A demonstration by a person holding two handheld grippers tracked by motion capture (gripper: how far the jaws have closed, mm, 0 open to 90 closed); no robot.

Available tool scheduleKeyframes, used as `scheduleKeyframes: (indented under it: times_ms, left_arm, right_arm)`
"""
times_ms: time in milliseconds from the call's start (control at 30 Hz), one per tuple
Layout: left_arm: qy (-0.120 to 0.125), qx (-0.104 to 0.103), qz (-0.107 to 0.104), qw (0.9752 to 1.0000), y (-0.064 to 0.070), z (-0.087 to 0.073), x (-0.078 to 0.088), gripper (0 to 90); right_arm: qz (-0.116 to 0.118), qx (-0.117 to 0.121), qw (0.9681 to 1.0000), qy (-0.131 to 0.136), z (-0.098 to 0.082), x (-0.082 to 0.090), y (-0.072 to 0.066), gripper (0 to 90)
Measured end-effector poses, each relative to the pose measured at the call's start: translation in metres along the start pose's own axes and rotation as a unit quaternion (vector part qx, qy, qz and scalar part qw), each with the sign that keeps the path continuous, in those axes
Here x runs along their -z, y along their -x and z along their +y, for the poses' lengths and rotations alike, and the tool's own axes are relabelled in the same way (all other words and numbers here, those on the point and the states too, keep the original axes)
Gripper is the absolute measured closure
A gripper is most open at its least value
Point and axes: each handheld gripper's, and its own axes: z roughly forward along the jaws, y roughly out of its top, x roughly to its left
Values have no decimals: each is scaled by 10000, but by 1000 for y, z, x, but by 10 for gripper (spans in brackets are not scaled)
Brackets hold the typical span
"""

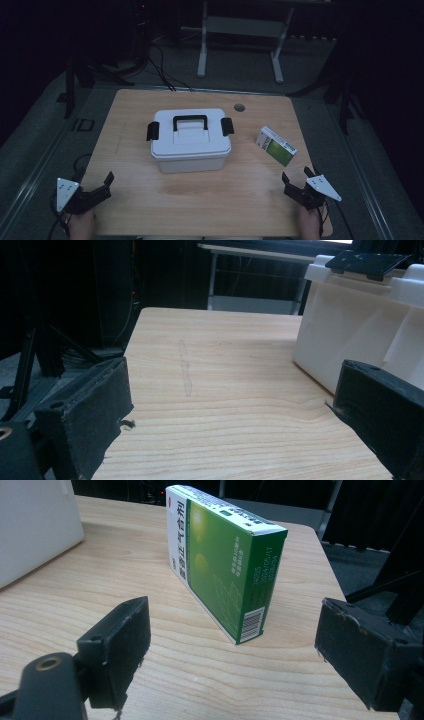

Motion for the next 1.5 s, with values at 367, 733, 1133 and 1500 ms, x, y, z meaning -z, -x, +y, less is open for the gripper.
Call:
scheduleKeyframes:
  times_ms: [367,733,1133,1500]
  left_arm:
    - [-91,-67,-108,9999,3,-1,-2,22]
    - [-608,72,-632,9961,10,1,-13,22]
    - [-887,-176,-1128,9895,41,10,-38,47]
    - [-1331,-401,-1373,9807,53,14,-72,337]
  right_arm:
    - [9,34,10000,-63,1,0,0,138]
    - [499,-154,9984,-196,10,-4,-15,117]
    - [1365,39,9903,-250,27,-23,-45,160]
    - [1649,170,9858,-253,45,-53,-69,449]
